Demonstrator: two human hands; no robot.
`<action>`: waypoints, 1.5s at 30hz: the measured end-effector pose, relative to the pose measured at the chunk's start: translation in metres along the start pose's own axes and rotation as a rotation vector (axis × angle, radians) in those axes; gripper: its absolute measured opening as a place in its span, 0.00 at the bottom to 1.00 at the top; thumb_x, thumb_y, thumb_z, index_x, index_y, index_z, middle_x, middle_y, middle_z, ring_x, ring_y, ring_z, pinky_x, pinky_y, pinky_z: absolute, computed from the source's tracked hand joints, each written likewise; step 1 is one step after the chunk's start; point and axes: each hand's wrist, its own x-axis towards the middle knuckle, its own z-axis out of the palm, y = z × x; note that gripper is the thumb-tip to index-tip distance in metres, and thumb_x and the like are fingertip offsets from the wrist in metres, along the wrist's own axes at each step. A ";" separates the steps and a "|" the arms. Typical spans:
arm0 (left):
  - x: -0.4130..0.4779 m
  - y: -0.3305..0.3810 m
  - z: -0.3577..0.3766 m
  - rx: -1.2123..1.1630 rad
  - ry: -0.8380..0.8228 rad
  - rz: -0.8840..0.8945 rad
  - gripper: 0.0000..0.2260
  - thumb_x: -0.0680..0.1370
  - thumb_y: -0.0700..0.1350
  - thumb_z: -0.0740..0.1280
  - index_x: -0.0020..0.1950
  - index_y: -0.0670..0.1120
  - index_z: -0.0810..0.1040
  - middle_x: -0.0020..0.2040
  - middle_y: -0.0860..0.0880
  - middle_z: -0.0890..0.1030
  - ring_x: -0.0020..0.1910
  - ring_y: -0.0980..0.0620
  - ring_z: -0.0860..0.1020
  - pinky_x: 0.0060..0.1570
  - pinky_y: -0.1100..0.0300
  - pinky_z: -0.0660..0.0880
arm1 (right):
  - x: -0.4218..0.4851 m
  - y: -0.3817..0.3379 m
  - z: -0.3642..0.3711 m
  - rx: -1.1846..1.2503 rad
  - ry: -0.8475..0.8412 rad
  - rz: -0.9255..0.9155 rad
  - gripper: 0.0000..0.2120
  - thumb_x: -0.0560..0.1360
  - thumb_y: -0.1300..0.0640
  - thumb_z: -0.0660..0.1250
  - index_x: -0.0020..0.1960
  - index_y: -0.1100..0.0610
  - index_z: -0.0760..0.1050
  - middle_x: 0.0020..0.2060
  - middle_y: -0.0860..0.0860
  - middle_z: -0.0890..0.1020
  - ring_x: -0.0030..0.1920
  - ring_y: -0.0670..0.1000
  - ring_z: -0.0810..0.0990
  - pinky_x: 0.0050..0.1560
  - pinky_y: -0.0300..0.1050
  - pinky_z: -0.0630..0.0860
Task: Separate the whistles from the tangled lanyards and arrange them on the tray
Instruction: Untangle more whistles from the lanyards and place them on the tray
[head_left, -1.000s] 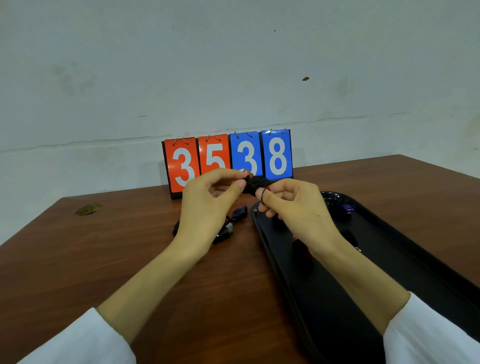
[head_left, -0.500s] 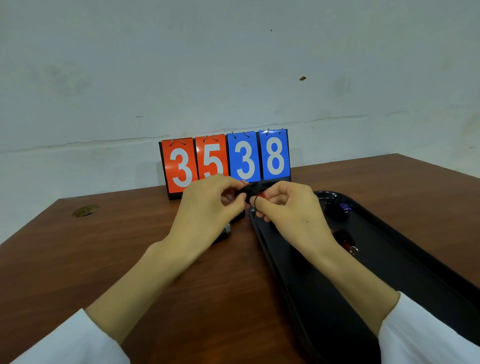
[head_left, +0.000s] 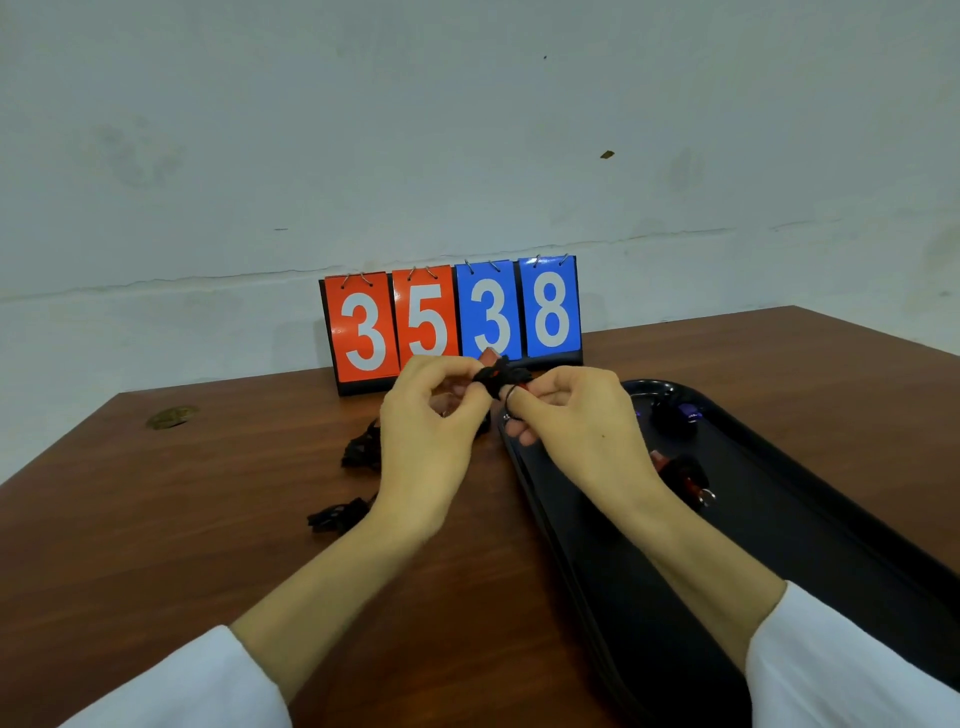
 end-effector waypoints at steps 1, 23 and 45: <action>0.000 0.001 0.000 -0.022 -0.033 -0.016 0.09 0.75 0.36 0.66 0.49 0.50 0.78 0.49 0.51 0.79 0.46 0.63 0.76 0.47 0.75 0.71 | 0.001 0.000 -0.001 0.036 -0.011 0.018 0.06 0.73 0.53 0.69 0.43 0.56 0.79 0.30 0.47 0.83 0.30 0.41 0.80 0.42 0.38 0.78; 0.018 -0.016 -0.018 0.493 -0.237 0.562 0.09 0.75 0.40 0.68 0.53 0.45 0.82 0.48 0.49 0.82 0.50 0.58 0.76 0.52 0.71 0.71 | 0.004 0.005 -0.008 -0.033 -0.131 0.041 0.05 0.74 0.56 0.68 0.45 0.58 0.78 0.30 0.48 0.82 0.29 0.41 0.79 0.43 0.39 0.78; 0.018 -0.011 -0.021 0.513 -0.269 0.493 0.09 0.73 0.38 0.71 0.52 0.45 0.82 0.46 0.50 0.82 0.46 0.56 0.79 0.47 0.67 0.74 | 0.004 0.009 -0.006 -0.080 -0.131 0.024 0.04 0.74 0.55 0.68 0.44 0.56 0.77 0.28 0.47 0.81 0.27 0.37 0.78 0.36 0.33 0.74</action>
